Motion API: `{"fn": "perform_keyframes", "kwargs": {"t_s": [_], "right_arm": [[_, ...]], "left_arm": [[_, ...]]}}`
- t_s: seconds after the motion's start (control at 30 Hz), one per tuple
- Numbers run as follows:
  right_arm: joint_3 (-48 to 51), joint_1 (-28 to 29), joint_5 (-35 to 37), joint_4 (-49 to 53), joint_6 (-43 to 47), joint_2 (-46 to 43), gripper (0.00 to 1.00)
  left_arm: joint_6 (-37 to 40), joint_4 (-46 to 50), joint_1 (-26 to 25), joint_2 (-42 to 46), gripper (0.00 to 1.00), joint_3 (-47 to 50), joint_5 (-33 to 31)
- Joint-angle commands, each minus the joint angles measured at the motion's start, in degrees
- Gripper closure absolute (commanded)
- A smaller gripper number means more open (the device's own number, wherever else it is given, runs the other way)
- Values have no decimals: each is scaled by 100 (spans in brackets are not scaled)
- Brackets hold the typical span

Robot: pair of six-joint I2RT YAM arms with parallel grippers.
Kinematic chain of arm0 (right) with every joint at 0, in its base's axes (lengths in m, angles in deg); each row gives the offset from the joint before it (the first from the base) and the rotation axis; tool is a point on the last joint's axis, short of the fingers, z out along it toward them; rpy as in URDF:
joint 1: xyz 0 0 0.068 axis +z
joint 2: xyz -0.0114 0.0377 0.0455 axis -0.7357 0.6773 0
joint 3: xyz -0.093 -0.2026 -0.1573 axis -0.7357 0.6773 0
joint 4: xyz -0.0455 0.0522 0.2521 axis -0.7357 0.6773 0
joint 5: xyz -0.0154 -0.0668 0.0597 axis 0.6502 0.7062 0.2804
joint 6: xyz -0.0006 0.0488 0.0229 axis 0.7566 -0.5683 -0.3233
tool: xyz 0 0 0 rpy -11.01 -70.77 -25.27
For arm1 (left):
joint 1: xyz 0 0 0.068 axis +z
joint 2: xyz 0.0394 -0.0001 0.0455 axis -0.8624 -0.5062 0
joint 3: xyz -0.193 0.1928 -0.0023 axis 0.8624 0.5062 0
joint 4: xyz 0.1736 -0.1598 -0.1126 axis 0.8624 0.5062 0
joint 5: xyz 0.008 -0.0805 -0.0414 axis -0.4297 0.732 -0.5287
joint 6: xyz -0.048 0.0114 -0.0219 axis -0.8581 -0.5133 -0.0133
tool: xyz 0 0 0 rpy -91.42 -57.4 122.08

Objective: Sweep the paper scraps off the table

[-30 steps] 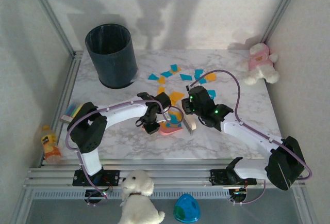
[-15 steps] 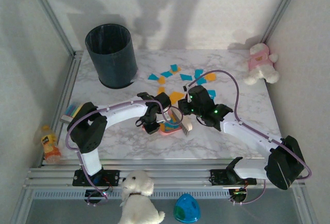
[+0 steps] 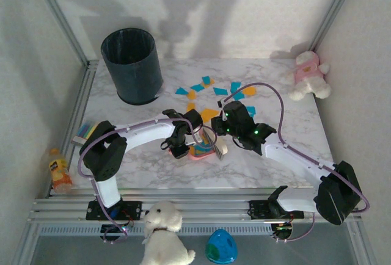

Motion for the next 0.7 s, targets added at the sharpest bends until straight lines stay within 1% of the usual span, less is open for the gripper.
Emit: {"fn": "perform_keyframes", "kwargs": {"t_s": [0.0,0.37,0.6,0.67], "right_arm": [[99,62,205,-169,-157,-257,100],[301,58,777,-190,-371,-634,100],[400,58,1598,79,-490,-940,100],[422,63,1712,147,-436,-988,100]], "left_arm": [[75,65,-37,117,100,73,61],[0,-88,-31,253,100,167,6],[-86,-216,-23,542,100,200,95],[-77,-257,-24,689,100,226,143]]}}
